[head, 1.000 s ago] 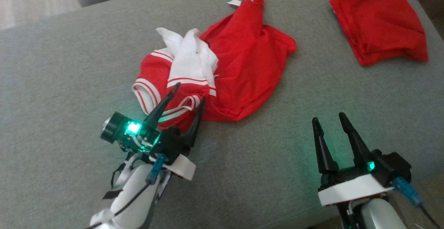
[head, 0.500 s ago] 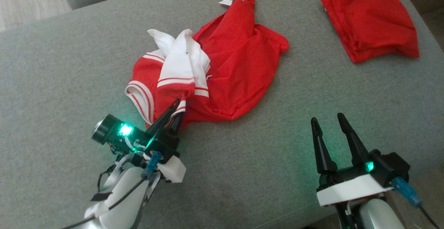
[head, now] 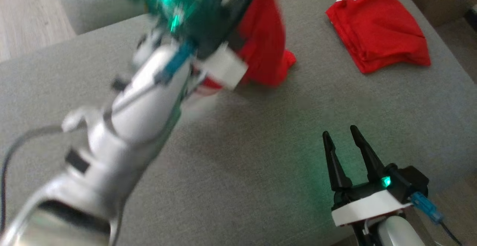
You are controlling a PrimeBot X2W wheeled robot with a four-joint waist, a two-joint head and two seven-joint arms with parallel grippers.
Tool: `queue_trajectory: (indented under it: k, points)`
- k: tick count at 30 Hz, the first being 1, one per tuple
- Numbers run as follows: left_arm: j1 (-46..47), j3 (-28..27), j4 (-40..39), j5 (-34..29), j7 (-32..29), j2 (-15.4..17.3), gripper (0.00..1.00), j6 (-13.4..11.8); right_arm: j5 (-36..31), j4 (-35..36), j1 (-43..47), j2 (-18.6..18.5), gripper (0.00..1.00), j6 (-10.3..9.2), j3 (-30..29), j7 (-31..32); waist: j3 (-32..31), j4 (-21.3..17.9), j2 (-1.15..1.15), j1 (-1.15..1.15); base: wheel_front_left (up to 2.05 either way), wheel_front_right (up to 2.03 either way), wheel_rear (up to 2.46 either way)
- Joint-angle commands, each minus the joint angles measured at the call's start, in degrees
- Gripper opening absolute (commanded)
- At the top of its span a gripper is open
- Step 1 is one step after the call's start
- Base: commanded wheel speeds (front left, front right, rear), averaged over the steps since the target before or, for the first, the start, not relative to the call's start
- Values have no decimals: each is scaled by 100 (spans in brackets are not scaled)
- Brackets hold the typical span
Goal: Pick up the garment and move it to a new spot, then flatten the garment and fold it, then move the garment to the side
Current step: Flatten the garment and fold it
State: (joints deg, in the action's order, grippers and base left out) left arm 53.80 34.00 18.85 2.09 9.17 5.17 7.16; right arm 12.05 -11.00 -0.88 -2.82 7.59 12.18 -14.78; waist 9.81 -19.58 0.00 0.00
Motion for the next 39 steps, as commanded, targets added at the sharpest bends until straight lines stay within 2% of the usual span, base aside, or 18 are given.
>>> queue_trajectory:
  k: [1,5,9,11,14,18,23,24,25,26,27,30,32,36,39]
  points:
    - [439,-81,-176,160,33,64,0,29,22,157,-145,-7,100,-10,133,-22,-65,-37,0,0,0,0,0]
    - [1462,-130,67,828,107,51,0,31,4,151,-60,-6,100,-10,78,-22,-199,26,0,0,0,0,0]
    - [1465,-435,290,1297,74,122,0,31,-27,182,8,-6,100,-10,7,-22,-296,190,0,0,0,0,0]
    - [969,-558,285,1544,-15,249,0,5,-48,220,43,-6,100,-10,-67,-22,-316,309,0,0,0,0,0]
    - [-269,-733,80,1901,-112,559,0,-141,-115,297,105,-6,100,-10,-204,-22,-303,518,0,0,0,0,0]
    - [-2105,-1052,-118,2297,39,960,0,-500,-224,475,185,-6,100,-10,-449,-22,-190,820,0,0,0,0,0]
    - [-3484,-1322,-152,2607,322,1081,0,-777,-292,581,141,-26,100,-10,-543,-22,29,1038,0,0,0,0,0]
    - [-3620,-1346,-134,2641,349,1075,14,-803,-295,581,122,-32,100,-10,-537,-22,60,1066,0,0,0,0,0]
    - [-3724,-1374,-119,2683,369,1057,42,-829,-297,581,103,-36,100,-10,-531,-22,90,1088,0,0,0,0,0]
    - [-3724,-1374,-119,2683,369,1057,42,-829,-297,581,103,-36,100,-10,-531,-22,90,1088,0,0,0,0,0]
    - [-3805,-1403,-112,2737,384,1029,100,-844,-298,582,83,-37,100,-10,-530,-22,120,1106,0,0,0,0,0]
    - [-3931,-1433,-139,2825,372,1012,100,-866,-295,596,42,-43,100,-10,-528,-22,217,1155,0,0,0,0,0]
    - [-3891,-1464,-239,2779,327,1122,100,-912,-301,609,15,-47,100,-10,-519,-22,304,1178,0,0,0,0,0]
    - [-3448,-1611,-673,2598,65,1552,100,-1006,-291,633,-93,-72,100,-10,-501,-22,511,1189,0,0,0,0,0]
    - [-2918,-1624,-1012,2467,-476,1949,100,-940,-287,624,-190,-79,100,-10,-455,-22,662,1158,0,0,0,0,0]
